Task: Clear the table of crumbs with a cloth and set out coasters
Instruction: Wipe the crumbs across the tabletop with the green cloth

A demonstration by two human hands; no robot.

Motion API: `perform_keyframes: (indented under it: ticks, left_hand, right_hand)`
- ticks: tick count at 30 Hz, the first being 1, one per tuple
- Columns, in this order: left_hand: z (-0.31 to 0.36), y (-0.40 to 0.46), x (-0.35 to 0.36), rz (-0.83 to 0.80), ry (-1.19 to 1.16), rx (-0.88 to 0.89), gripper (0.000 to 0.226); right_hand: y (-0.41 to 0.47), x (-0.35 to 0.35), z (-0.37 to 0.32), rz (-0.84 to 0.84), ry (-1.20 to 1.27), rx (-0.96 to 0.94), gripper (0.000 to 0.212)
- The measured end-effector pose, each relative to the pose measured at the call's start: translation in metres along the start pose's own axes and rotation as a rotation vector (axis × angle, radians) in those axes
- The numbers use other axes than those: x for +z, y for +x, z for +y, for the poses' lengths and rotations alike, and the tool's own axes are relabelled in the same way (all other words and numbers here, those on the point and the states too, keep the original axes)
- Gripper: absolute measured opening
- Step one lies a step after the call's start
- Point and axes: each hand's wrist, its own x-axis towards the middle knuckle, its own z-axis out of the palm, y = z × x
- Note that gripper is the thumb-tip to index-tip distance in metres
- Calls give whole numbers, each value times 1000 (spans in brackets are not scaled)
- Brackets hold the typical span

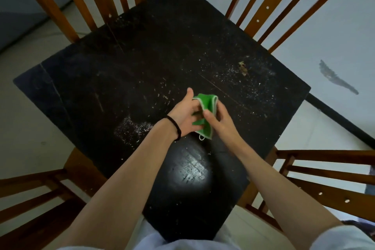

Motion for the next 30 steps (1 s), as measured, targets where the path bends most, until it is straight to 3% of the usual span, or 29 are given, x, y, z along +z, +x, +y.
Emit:
perform_keyframes:
  ticks: [3,5,8,10,12,15,18,20,24,27,30]
  left_hand:
    - [11,18,17,-34,96,22,78]
    - [27,31,25,59,116,85,71]
    - [54,66,23,309,277,183,47]
    - [70,104,12,532,567,265,29]
    - [82,133,2,706,910,306,27]
    - [98,162,-15,903,1213,280,46]
    - [104,188,-30,963,1328,207,63]
    - [99,200,-36,975,1364,150,68]
    - [93,209,-38,1020,1390,125,70]
    - [94,209,-38,1021,1391,120,70]
    - [95,207,-29,1022,1409,117,67]
  right_hand:
    - [31,-17,1,198,258,150,23]
    - [59,-33,-1,392,367,197,21]
    - [115,-76,0,596,199,163,30]
    - [158,-107,1,596,-24,127,36]
    - [189,-136,1,588,-283,119,45]
    - [223,-165,4,565,-726,95,48]
    - [239,-164,27,425,-1078,98,50]
    - [237,-150,48,369,-1127,115,60]
    - [238,-129,61,439,-1161,116,80]
    - [225,-110,62,409,-1149,-27,60]
    - [204,-121,59,427,-911,-223,40]
